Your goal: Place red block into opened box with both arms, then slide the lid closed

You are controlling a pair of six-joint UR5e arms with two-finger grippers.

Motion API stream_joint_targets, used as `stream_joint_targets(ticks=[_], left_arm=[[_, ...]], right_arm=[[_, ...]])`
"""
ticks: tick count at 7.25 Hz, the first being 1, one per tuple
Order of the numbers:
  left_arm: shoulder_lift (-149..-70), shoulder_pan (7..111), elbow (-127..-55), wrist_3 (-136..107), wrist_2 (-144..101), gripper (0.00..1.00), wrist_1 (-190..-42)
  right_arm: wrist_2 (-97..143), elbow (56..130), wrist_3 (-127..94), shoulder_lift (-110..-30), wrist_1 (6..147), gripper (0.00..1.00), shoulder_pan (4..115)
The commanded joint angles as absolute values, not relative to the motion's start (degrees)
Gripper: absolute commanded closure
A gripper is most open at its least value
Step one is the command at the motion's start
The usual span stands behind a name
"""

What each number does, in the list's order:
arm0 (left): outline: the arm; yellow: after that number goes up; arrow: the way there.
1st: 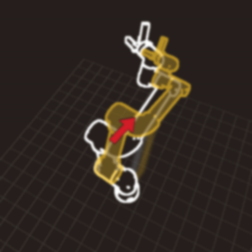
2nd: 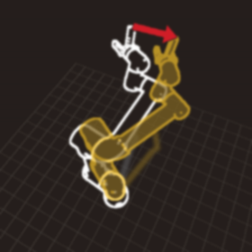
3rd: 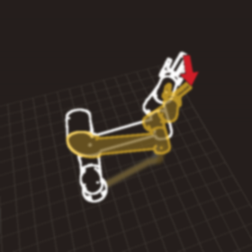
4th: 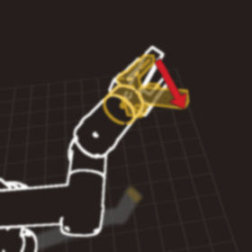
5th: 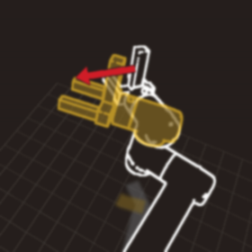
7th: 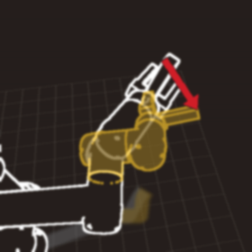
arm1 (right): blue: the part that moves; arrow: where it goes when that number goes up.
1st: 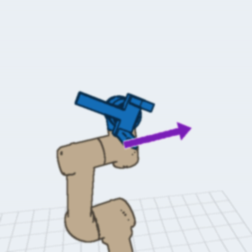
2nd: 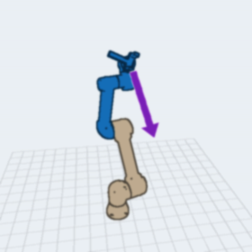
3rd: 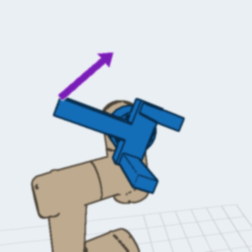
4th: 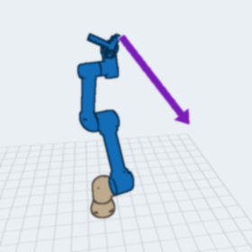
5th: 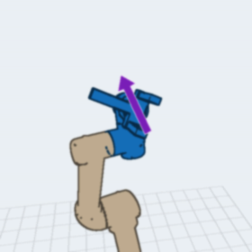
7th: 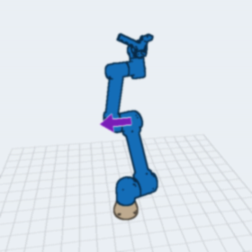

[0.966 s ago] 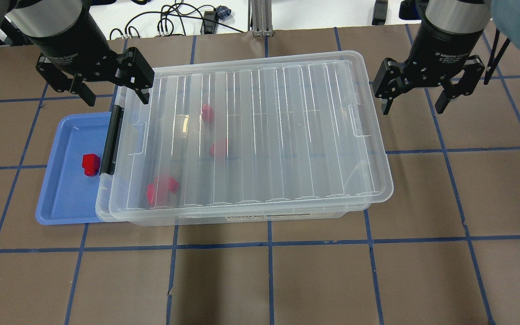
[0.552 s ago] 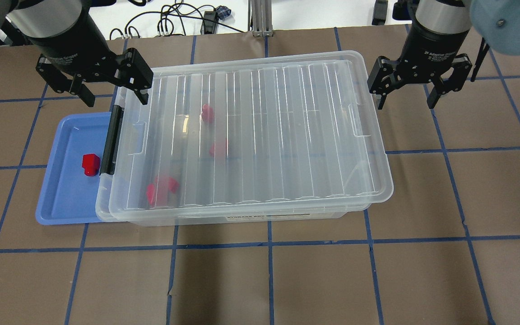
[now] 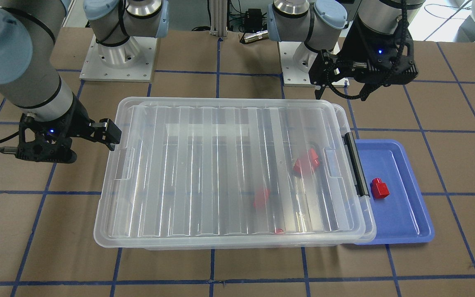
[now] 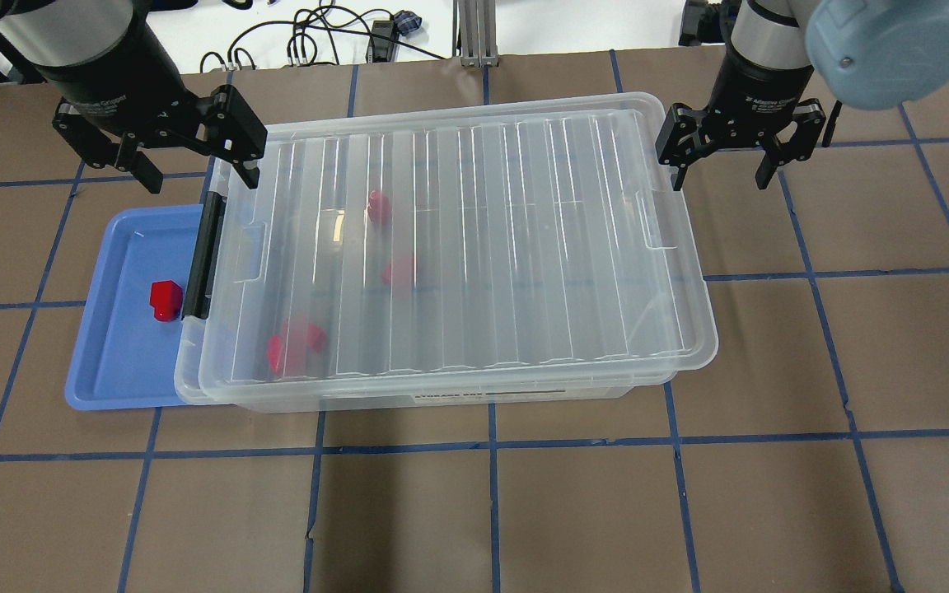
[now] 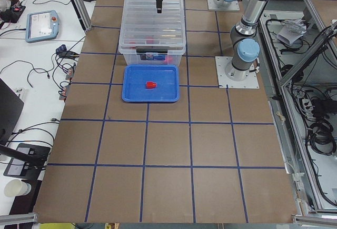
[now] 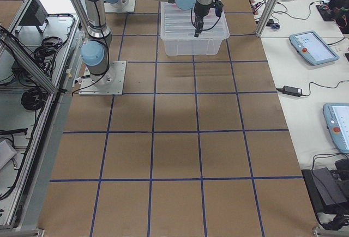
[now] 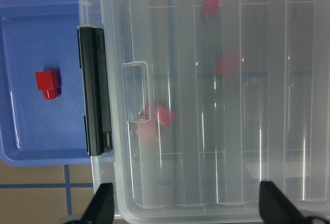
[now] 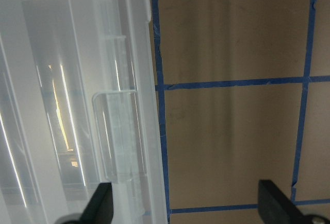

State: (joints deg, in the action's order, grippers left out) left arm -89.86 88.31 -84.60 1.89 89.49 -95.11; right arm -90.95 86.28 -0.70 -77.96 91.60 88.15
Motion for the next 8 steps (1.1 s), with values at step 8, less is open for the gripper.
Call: stream_joint_targets(ticks=[8], left_arm=[[-92.0,69.9,-100.2,25.3,88.9,0.0,-78.2]], right_arm=[[-92.4,86.5,-1.1,-72.0,92.2,0.0,88.0]])
